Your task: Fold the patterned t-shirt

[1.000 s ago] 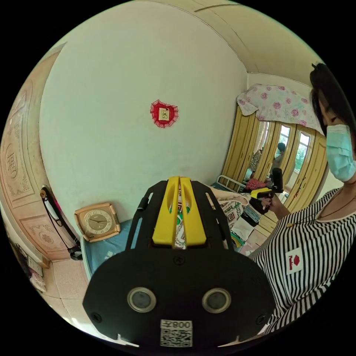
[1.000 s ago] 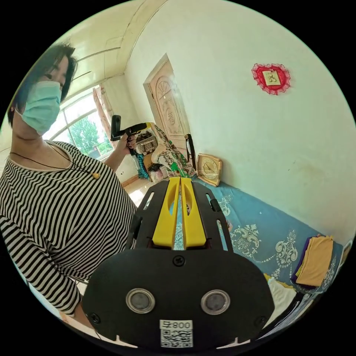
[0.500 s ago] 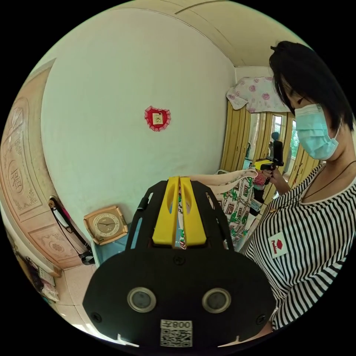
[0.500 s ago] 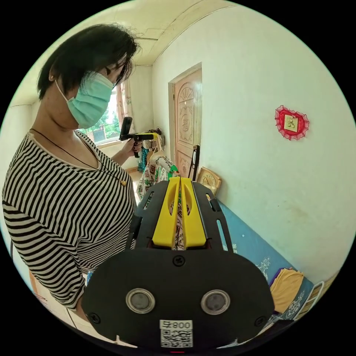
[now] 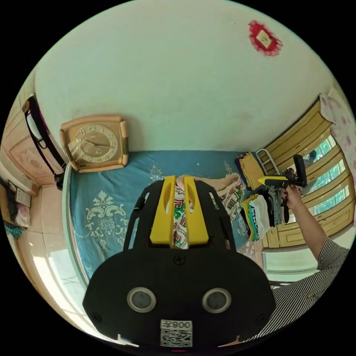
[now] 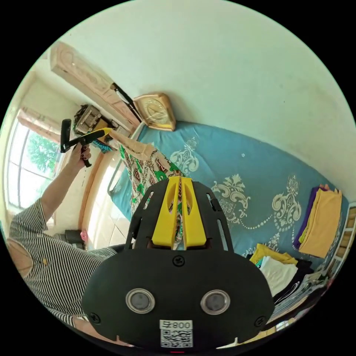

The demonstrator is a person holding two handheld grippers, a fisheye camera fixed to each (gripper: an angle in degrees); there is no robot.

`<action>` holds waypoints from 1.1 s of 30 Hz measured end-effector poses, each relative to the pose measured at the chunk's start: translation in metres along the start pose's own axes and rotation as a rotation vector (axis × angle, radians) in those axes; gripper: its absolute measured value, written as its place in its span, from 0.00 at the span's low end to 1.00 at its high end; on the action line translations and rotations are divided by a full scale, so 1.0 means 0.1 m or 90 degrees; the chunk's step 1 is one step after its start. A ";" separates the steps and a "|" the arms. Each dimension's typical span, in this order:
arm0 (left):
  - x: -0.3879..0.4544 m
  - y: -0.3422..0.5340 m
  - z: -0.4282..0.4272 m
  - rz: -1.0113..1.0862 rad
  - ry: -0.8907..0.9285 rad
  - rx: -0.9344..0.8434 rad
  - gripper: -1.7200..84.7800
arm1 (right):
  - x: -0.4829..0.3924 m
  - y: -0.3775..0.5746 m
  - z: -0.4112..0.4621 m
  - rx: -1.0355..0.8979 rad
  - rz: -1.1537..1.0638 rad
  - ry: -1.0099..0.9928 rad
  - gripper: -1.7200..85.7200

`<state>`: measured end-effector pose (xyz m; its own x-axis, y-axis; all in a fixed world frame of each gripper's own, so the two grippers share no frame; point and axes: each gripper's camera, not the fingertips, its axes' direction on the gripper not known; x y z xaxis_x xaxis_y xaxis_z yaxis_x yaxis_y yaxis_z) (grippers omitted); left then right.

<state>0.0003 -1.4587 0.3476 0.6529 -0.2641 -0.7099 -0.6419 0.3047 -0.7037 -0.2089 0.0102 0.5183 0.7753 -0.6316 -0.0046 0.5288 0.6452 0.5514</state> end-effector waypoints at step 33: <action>-2.83 3.08 3.91 -0.271 0.023 -0.338 0.04 | 1.49 3.37 3.79 -0.327 0.205 0.031 0.02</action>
<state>-0.2248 -0.9318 0.3427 0.8846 -0.2947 -0.3614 -0.4479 -0.3209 -0.8345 -0.0463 -0.0298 1.0199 0.9325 -0.3574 0.0511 0.3545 0.9332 0.0584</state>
